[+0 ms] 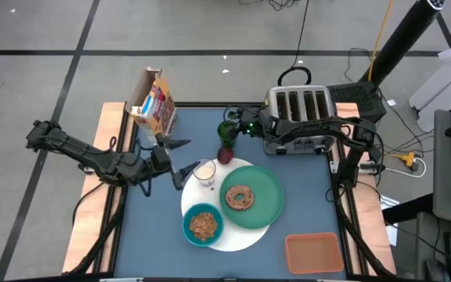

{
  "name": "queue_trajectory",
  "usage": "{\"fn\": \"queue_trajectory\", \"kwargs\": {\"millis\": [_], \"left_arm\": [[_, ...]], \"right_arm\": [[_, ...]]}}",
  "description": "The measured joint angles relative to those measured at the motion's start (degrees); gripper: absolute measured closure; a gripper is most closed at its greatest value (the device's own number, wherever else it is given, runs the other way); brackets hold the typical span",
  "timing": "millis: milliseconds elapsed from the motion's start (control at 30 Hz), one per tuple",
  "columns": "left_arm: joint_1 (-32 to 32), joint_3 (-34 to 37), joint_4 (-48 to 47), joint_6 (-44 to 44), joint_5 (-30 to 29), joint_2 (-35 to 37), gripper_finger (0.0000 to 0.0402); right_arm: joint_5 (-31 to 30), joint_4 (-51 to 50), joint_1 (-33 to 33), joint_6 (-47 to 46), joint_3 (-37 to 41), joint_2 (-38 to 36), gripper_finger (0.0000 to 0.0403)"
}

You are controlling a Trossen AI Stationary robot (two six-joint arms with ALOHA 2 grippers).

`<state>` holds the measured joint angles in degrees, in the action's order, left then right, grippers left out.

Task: Arrange a breakfast setting
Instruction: Put the blue patterned spoon from the green cup on the table to the left of the white tablemat

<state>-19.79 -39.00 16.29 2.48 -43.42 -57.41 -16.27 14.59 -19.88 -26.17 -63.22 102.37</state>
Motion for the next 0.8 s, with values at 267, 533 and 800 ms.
{"fn": "queue_trajectory", "kwargs": {"millis": [267, 533, 800], "left_arm": [[0.0, 0.0, 0.0, -0.3, 0.0, 0.0, 0.003], [0.0, 0.0, 0.0, -0.5, 0.0, 0.0, 0.003], [0.0, 0.0, 0.0, -0.5, 0.0, 0.0, 0.003]], "right_arm": [[0.0, -0.2, 0.0, -0.1, 0.0, 0.0, 0.0104], [-0.3, -0.3, 0.0, -0.1, 0.0, 0.0, 0.0163], [-0.4, -0.2, 0.0, -0.1, 0.0, 0.0, 0.0221]]}}
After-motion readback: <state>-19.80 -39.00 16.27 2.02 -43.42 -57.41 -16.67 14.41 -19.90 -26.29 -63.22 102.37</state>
